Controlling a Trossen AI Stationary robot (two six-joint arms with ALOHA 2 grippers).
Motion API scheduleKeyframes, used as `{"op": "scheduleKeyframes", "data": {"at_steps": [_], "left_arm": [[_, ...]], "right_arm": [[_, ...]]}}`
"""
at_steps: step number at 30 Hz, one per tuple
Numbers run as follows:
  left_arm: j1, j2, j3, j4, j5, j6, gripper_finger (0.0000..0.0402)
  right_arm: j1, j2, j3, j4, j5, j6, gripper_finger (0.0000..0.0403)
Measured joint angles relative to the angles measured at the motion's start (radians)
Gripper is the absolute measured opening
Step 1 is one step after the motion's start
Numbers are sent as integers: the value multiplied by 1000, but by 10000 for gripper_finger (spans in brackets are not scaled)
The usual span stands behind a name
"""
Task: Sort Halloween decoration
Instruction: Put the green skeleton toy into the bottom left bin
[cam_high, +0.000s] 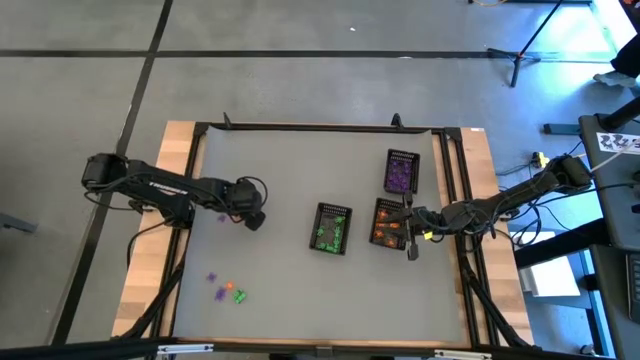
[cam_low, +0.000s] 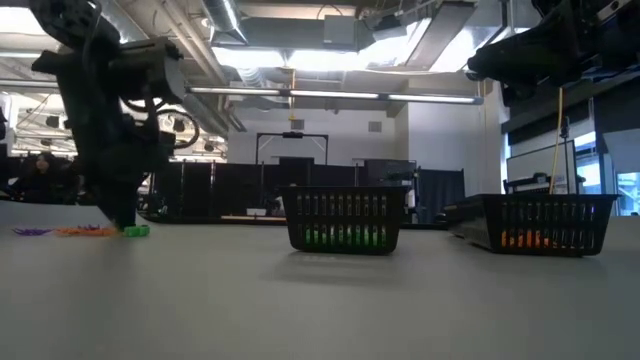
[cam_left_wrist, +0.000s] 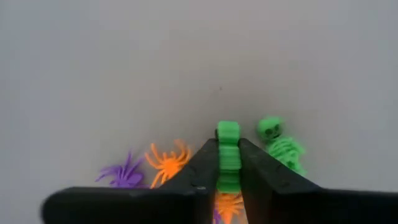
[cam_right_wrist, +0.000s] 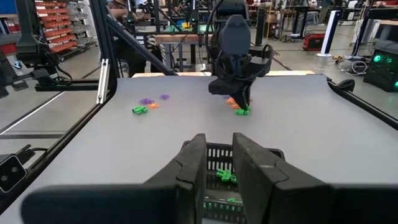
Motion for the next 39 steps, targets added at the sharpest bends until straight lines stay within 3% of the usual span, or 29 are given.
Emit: {"op": "scheduleKeyframes", "data": {"at_steps": [4,12,22,32,36,39], "left_arm": [[0,-5,55,3,-5,56,10],[0,-5,215,28,-25,175,19],[-54,34,248,626,12,374,20],[-101,268,247,1060,140,388,20],[-105,339,248,1138,148,398,35],[-105,376,260,1137,166,405,72]], "right_arm": [[0,0,0,0,0,4,76],[0,0,0,-1,0,4,76],[0,0,0,-3,0,3,76],[0,0,0,-4,38,3,76],[0,0,0,-4,37,2,76],[0,0,0,-4,37,2,76]]}}
